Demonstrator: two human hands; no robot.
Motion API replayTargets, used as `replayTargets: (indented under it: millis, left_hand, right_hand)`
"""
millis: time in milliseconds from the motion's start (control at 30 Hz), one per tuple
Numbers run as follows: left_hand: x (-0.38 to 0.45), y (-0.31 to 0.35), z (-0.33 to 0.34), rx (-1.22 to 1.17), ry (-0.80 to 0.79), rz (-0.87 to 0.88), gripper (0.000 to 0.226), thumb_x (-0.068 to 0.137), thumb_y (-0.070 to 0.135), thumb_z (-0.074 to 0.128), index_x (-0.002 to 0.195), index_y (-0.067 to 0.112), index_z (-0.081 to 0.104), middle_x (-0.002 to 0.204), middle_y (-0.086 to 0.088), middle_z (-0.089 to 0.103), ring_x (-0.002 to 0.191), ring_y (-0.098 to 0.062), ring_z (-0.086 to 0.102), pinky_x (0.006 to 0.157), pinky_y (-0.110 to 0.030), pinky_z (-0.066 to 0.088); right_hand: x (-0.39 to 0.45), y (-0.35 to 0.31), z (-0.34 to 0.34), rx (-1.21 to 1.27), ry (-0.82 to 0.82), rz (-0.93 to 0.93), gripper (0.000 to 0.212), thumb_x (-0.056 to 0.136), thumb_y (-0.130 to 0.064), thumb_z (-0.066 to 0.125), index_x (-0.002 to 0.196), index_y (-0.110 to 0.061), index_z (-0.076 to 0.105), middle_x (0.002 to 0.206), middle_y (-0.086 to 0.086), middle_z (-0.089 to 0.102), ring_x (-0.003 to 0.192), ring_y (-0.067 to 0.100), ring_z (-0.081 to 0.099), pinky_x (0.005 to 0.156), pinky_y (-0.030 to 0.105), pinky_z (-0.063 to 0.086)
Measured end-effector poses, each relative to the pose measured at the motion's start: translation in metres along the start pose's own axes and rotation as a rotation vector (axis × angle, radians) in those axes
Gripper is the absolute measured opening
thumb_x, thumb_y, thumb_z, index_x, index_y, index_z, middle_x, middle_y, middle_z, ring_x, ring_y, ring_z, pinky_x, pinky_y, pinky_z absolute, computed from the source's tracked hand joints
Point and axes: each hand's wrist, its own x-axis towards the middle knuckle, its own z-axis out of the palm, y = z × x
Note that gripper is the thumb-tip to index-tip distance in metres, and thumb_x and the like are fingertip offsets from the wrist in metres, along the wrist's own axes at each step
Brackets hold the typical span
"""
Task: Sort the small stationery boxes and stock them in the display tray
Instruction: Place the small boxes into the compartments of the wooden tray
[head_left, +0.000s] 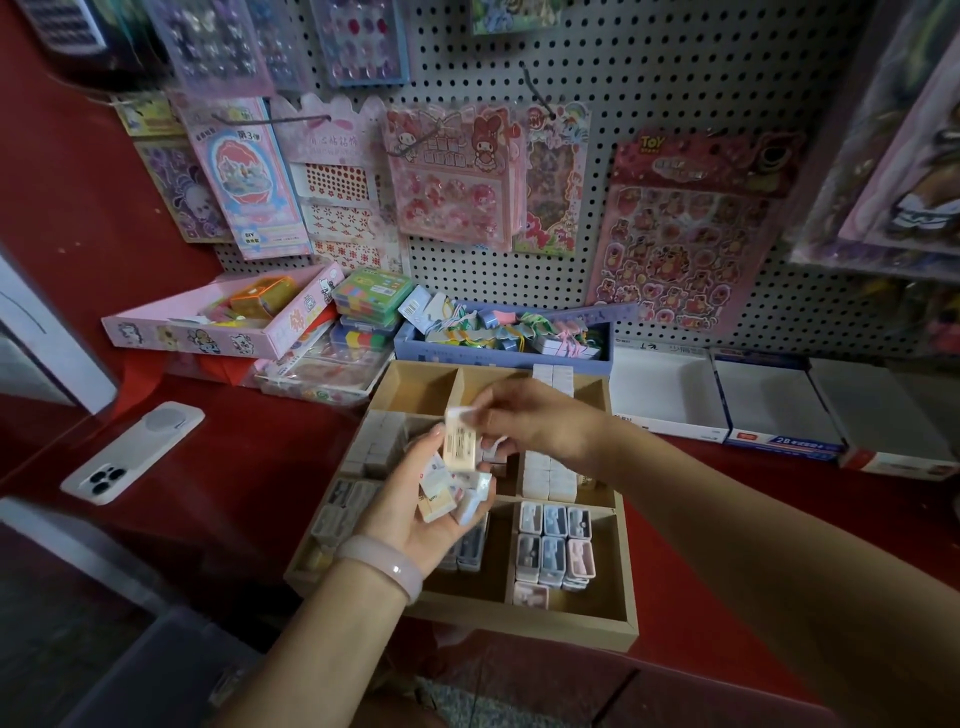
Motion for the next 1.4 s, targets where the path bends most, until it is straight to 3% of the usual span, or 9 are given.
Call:
replayTargets:
  millis: [100, 167, 267, 367, 533, 700, 867, 1233, 1400]
  left_hand:
    - [-0.001, 0.008, -0.008, -0.105, 0.087, 0.015, 0.021, 0.088, 0.027, 0.060, 0.089, 0.006, 0.056, 0.085, -0.012, 0.057, 0.077, -0.023, 0.057, 0.076, -0.038, 0.050]
    - [-0.001, 0.016, -0.016, -0.146, 0.130, 0.041, 0.021, 0.090, 0.027, 0.058, 0.086, 0.007, 0.054, 0.083, -0.010, 0.055, 0.076, -0.022, 0.057, 0.068, -0.035, 0.055]
    - [-0.002, 0.023, -0.025, -0.186, 0.140, 0.068, 0.023, 0.092, 0.029, 0.056, 0.085, 0.007, 0.055, 0.084, -0.009, 0.055, 0.077, -0.021, 0.056, 0.062, -0.034, 0.055]
    - [-0.006, 0.025, -0.027, -0.222, 0.117, 0.082, 0.023, 0.092, 0.028, 0.055, 0.084, 0.007, 0.056, 0.080, -0.009, 0.057, 0.075, -0.020, 0.056, 0.061, -0.032, 0.055]
    - [-0.009, 0.028, -0.033, -0.273, 0.087, 0.082, 0.024, 0.089, 0.028, 0.058, 0.087, 0.005, 0.058, 0.081, -0.012, 0.059, 0.066, -0.019, 0.061, 0.062, -0.032, 0.057]
    - [-0.010, 0.026, -0.031, -0.274, 0.106, 0.078, 0.023, 0.089, 0.029, 0.059, 0.088, 0.006, 0.058, 0.084, -0.010, 0.059, 0.076, -0.020, 0.059, 0.063, -0.034, 0.057]
    - [-0.008, 0.015, -0.020, -0.215, 0.082, 0.048, 0.027, 0.087, 0.031, 0.061, 0.100, 0.007, 0.059, 0.083, -0.010, 0.060, 0.072, -0.020, 0.062, 0.058, -0.033, 0.058]
    - [-0.012, 0.004, -0.010, -0.218, 0.063, 0.021, 0.026, 0.087, 0.029, 0.062, 0.101, 0.007, 0.058, 0.094, -0.012, 0.059, 0.066, -0.021, 0.067, 0.067, -0.041, 0.059]
    - [-0.015, -0.002, -0.007, -0.201, 0.079, 0.015, 0.024, 0.087, 0.029, 0.061, 0.095, 0.006, 0.057, 0.096, -0.013, 0.060, 0.079, -0.021, 0.063, 0.071, -0.037, 0.057]
  right_hand:
    - [0.007, -0.001, -0.011, 0.167, 0.276, 0.064, 0.007, 0.092, -0.010, 0.056, 0.088, -0.006, 0.053, 0.082, 0.011, 0.065, 0.066, 0.013, 0.064, 0.063, 0.019, 0.056]
    - [0.011, 0.006, -0.019, -0.061, 0.356, 0.067, 0.011, 0.092, -0.016, 0.058, 0.093, -0.007, 0.052, 0.087, 0.012, 0.068, 0.072, 0.018, 0.068, 0.069, 0.028, 0.058]
    - [0.010, 0.023, -0.019, -0.659, 0.259, 0.041, 0.013, 0.092, -0.023, 0.057, 0.100, -0.013, 0.055, 0.090, 0.001, 0.064, 0.082, 0.020, 0.064, 0.072, 0.030, 0.056]
    - [0.013, 0.040, -0.007, -0.912, 0.170, 0.060, 0.018, 0.091, -0.021, 0.056, 0.108, -0.014, 0.055, 0.106, 0.007, 0.064, 0.091, 0.022, 0.061, 0.075, 0.031, 0.054]
    - [0.009, 0.040, -0.012, -0.748, 0.254, 0.003, 0.018, 0.093, -0.021, 0.056, 0.108, -0.012, 0.057, 0.107, 0.004, 0.063, 0.095, 0.018, 0.060, 0.083, 0.028, 0.052]
    - [-0.013, 0.026, -0.064, -0.479, 0.425, 0.057, 0.008, 0.092, -0.014, 0.057, 0.099, -0.010, 0.059, 0.087, 0.002, 0.064, 0.074, 0.014, 0.058, 0.060, 0.019, 0.047]
    - [-0.049, 0.043, -0.080, -0.837, 0.302, 0.149, 0.014, 0.092, -0.013, 0.056, 0.106, -0.010, 0.059, 0.097, 0.000, 0.061, 0.086, 0.013, 0.057, 0.066, 0.014, 0.044]
    - [-0.051, 0.089, -0.039, -0.990, 0.424, -0.020, 0.006, 0.088, -0.011, 0.058, 0.089, -0.006, 0.054, 0.097, 0.006, 0.050, 0.081, 0.030, 0.056, 0.067, 0.041, 0.048]
    - [-0.053, 0.095, -0.037, -1.010, 0.426, 0.007, 0.015, 0.084, -0.006, 0.057, 0.097, -0.009, 0.048, 0.104, 0.008, 0.051, 0.094, 0.030, 0.051, 0.071, 0.034, 0.042]
